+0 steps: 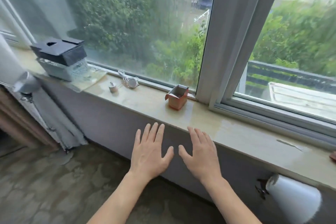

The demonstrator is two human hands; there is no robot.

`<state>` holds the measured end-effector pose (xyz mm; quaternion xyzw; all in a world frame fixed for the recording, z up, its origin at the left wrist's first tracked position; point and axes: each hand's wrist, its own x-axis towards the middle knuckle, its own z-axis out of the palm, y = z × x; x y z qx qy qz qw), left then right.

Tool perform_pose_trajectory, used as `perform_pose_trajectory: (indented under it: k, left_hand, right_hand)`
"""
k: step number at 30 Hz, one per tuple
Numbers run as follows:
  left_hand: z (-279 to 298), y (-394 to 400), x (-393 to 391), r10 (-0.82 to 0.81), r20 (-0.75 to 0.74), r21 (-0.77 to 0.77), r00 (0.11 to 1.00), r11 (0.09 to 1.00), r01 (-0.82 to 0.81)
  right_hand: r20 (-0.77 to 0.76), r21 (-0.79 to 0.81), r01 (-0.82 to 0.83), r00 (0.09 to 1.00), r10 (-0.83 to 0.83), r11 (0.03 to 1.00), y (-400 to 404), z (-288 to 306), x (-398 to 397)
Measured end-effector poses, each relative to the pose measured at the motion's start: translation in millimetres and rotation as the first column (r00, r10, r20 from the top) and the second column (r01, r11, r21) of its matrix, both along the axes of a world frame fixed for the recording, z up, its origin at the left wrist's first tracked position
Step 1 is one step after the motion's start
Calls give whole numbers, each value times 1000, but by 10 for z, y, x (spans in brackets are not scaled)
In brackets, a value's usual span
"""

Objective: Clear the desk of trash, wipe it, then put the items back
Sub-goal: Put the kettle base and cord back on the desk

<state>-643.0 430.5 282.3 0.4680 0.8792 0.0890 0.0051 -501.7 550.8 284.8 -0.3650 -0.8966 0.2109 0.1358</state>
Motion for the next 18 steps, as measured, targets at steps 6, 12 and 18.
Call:
perform_pose_trajectory:
  k: [6,12,18]
  left_hand:
    - [-5,-245,-335,163,-20,-28,986,986,-163]
    - [-57,-275,-961,253,-30,13,967,967,-253]
    - [-177,-133,-2001,244,117,117,963,959,-258]
  right_hand:
    - [-12,1,-193,981,193,981,-47,-34,-533]
    - [-5,-15,-294,956,294,956,-43,-78,-1312]
    - [53,12,-278,960,277,961,190,-153,-2375]
